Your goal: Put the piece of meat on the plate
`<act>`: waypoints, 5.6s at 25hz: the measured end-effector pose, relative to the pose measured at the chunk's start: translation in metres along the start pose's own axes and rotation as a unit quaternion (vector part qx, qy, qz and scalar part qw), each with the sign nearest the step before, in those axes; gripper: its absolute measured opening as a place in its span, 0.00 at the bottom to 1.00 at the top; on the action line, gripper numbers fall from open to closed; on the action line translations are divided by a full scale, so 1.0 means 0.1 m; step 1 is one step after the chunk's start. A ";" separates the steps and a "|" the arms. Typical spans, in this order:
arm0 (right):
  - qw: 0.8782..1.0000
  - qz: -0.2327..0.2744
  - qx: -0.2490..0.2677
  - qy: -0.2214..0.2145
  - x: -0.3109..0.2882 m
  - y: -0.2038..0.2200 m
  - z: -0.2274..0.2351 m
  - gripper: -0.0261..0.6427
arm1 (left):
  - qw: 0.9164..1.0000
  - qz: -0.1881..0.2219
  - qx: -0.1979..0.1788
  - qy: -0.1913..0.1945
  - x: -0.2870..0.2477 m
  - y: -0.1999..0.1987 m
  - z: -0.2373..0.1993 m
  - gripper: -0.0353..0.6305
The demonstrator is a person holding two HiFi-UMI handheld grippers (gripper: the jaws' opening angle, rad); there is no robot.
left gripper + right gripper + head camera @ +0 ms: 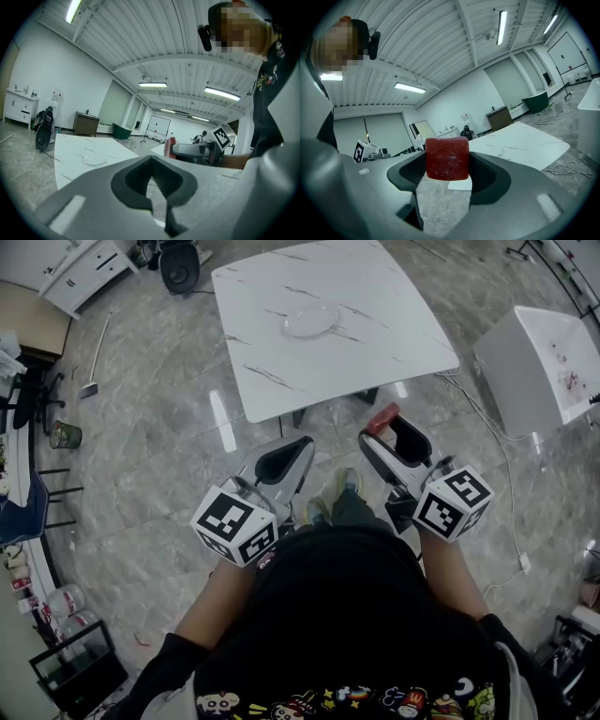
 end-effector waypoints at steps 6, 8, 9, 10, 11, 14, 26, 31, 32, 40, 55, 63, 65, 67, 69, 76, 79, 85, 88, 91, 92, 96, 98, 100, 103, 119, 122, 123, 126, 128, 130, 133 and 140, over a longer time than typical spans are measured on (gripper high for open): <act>1.000 -0.009 -0.011 -0.004 -0.05 -0.04 0.25 0.50 | 1.000 -0.008 0.005 -0.014 -0.21 0.04 -0.03 0.05; 1.000 -0.012 -0.015 -0.007 -0.08 -0.05 0.35 0.50 | 1.000 -0.011 0.006 -0.017 -0.29 0.07 -0.04 0.05; 1.000 -0.015 -0.016 -0.008 -0.09 -0.06 0.39 0.50 | 1.000 -0.013 0.007 -0.019 -0.33 0.07 -0.04 0.05; 1.000 -0.018 -0.017 -0.010 -0.10 -0.07 0.44 0.50 | 1.000 -0.014 0.009 -0.022 -0.37 0.08 -0.04 0.05; 1.000 -0.020 -0.019 -0.012 -0.11 -0.08 0.49 0.50 | 1.000 -0.016 0.010 -0.024 -0.41 0.09 -0.04 0.05; 0.999 -0.024 -0.026 -0.017 -0.17 -0.11 0.63 0.50 | 0.999 -0.021 0.014 -0.032 -0.54 0.12 -0.06 0.05; 0.997 -0.043 -0.050 -0.039 -0.36 -0.16 1.27 0.50 | 0.998 -0.045 0.017 -0.049 -1.17 0.25 -0.18 0.05; 0.996 -0.051 -0.052 -0.051 -0.41 -0.20 1.50 0.50 | 0.997 -0.052 0.008 -0.060 -1.42 0.26 -0.19 0.05; 0.996 -0.051 -0.051 -0.055 -0.42 -0.21 1.55 0.50 | 0.997 -0.052 0.007 -0.062 -1.45 0.27 -0.19 0.05; 0.994 -0.060 -0.050 -0.077 -0.56 -0.29 1.70 0.50 | 0.996 -0.041 0.002 -0.083 -1.59 0.23 -0.18 0.05; 0.992 -0.103 -0.047 -0.059 -1.30 -0.14 1.92 0.50 | 0.993 -0.054 0.037 -0.095 -1.64 0.33 -0.87 0.05; 0.989 -0.138 -0.040 -0.028 -1.91 0.04 2.04 0.50 | 0.992 -0.071 0.055 -0.088 -1.68 0.39 -1.47 0.05; 0.988 -0.149 -0.037 -0.020 -2.11 0.11 2.08 0.50 | 0.991 -0.073 0.066 -0.090 -1.67 0.43 -1.63 0.05; 0.987 -0.159 -0.033 -0.013 -2.31 0.19 2.13 0.50 | 0.990 -0.075 0.078 -0.090 -1.65 0.48 -1.78 0.05; 0.985 -0.170 -0.027 -0.007 -2.51 0.28 2.17 0.50 | 0.989 -0.076 0.086 -0.090 -1.62 0.51 -1.91 0.05; 0.973 -0.228 0.015 0.022 -3.23 0.65 2.42 0.50 | 0.987 -0.080 0.108 -0.091 -1.48 0.58 -2.30 0.05; 0.965 -0.258 0.036 0.041 -3.50 0.81 2.54 0.50 | 0.986 -0.079 0.114 -0.095 -1.39 0.58 -2.42 0.05; 0.944 -0.311 0.075 0.080 -3.87 1.04 2.72 0.50 | 0.983 -0.071 0.131 -0.108 -1.22 0.58 -2.64 0.05; 0.935 -0.331 0.091 0.088 -3.98 1.11 2.75 0.50 | 0.982 -0.067 0.135 -0.117 -1.13 0.58 -2.72 0.05; 0.930 -0.343 0.097 0.090 -4.06 1.18 2.79 0.50 | 0.980 -0.066 0.140 -0.123 -1.09 0.61 -2.79 0.05; 0.929 -0.346 0.099 0.091 -4.08 1.19 2.79 0.50 | 0.980 -0.066 0.142 -0.124 -1.08 0.62 -2.81 0.05; 0.925 -0.352 0.107 0.098 -4.16 1.19 2.79 0.50 | 0.979 -0.065 0.150 -0.123 -1.06 0.65 -2.86 0.05; 0.923 -0.357 0.107 0.099 -4.21 1.19 2.80 0.50 | 0.979 -0.066 0.151 -0.121 -1.07 0.65 -2.88 0.05; 0.919 -0.365 0.108 0.101 -4.24 1.20 2.82 0.49 | 0.979 -0.066 0.151 -0.120 -1.08 0.64 -2.89 0.05; 0.915 -0.372 0.120 0.097 -4.28 1.24 2.81 0.48 | 0.979 -0.065 0.149 -0.119 -1.10 0.63 -2.92 0.05; 0.922 -0.349 0.149 0.084 -4.28 1.32 2.82 0.50 | 0.979 -0.078 0.144 -0.123 -1.17 0.66 -2.93 0.05; 0.924 -0.344 0.148 0.082 -4.28 1.32 2.82 0.50 | 0.979 -0.083 0.142 -0.124 -1.18 0.66 -2.90 0.05; 0.924 -0.342 0.149 0.082 -4.28 1.32 2.82 0.50 | 0.979 -0.084 0.141 -0.125 -1.18 0.65 -2.89 0.05; 0.926 -0.335 0.150 0.085 -4.27 1.33 2.83 0.50 | 0.979 -0.087 0.135 -0.126 -1.18 0.65 -2.86 0.05; 0.929 -0.330 0.147 0.086 -4.25 1.32 2.83 0.50 | 0.979 -0.089 0.131 -0.127 -1.19 0.64 -2.83 0.05; 0.931 -0.324 0.142 0.087 -4.24 1.31 2.84 0.50 | 0.979 -0.091 0.128 -0.128 -1.19 0.63 -2.82 0.05; 0.937 -0.311 0.134 0.086 -4.20 1.24 2.84 0.50 | 0.979 -0.094 0.123 -0.134 -1.19 0.62 -2.79 0.05; 0.960 -0.236 0.128 0.080 -3.99 0.81 2.71 0.22 | 0.980 -0.095 0.105 -0.143 -1.25 0.59 -2.70 0.05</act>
Point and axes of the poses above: the fingertips, and each gripper's own axes: x backward along the fingers, z to its right, y out of its underside, the point moved 8 cm from there along x, backward along the fingers, and after that the axes turned 12 degrees about z, right-handed, at the moved point
